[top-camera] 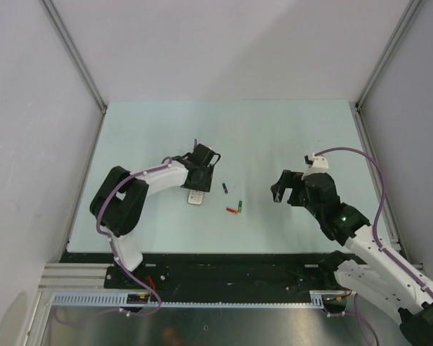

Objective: Load the batteries into the remote control

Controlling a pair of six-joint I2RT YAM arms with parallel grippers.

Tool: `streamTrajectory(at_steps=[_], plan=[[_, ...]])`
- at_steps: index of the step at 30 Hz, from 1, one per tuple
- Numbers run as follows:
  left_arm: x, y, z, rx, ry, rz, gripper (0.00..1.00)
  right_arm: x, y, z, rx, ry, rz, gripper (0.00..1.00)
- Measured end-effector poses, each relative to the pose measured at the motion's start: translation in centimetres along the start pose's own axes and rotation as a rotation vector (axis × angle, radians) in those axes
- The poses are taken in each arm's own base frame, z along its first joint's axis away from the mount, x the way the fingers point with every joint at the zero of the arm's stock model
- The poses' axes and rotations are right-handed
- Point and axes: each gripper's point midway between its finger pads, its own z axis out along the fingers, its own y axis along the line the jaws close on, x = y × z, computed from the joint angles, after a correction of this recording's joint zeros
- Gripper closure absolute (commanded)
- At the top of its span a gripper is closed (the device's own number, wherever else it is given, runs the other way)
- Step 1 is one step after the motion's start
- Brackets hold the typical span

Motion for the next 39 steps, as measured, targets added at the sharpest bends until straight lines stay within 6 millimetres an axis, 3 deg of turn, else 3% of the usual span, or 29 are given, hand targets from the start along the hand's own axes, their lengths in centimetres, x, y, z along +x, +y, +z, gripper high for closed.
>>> streamTrajectory(at_steps=[4,7,10,13,16,22,25,32,39], plan=[[-0.1,-0.2,0.1,0.006,0.001,-0.002,0.55,0.1,0.0,0.1,0.003,0.006,-0.002,0.0],[-0.1,-0.2,0.1,0.007,0.001,-0.007,0.72,0.2,-0.1,0.1,0.004,0.007,-0.002,0.0],[-0.1,-0.2,0.1,0.007,0.001,-0.007,1.0,0.2,-0.1,0.1,0.003,0.008,-0.002,0.0],[-0.3,-0.5,-0.2,0.026,-0.003,-0.01,1.0,0.2,0.1,0.0,-0.007,0.01,-0.001,0.0],[-1.1,-1.2,-1.8,0.085,-0.038,-0.023,1.0,0.3,0.4,-0.1,-0.025,0.015,0.0,0.0],[-6.4,-4.9,-9.9,0.375,-0.275,-0.076,1.0,0.5,1.6,-0.3,-0.09,0.034,0.006,0.0],[-7.8,-6.8,-14.4,0.561,-0.392,-0.084,1.0,0.4,2.6,-0.6,-0.145,0.037,0.01,0.0],[-7.1,-9.5,-21.7,0.929,-0.531,-0.097,1.0,-0.7,6.2,-2.2,-0.368,0.037,0.047,0.0],[-7.7,-10.3,-29.5,1.251,-0.66,-0.113,1.0,-3.6,11.0,-5.2,-0.706,-0.002,0.128,0.0]])
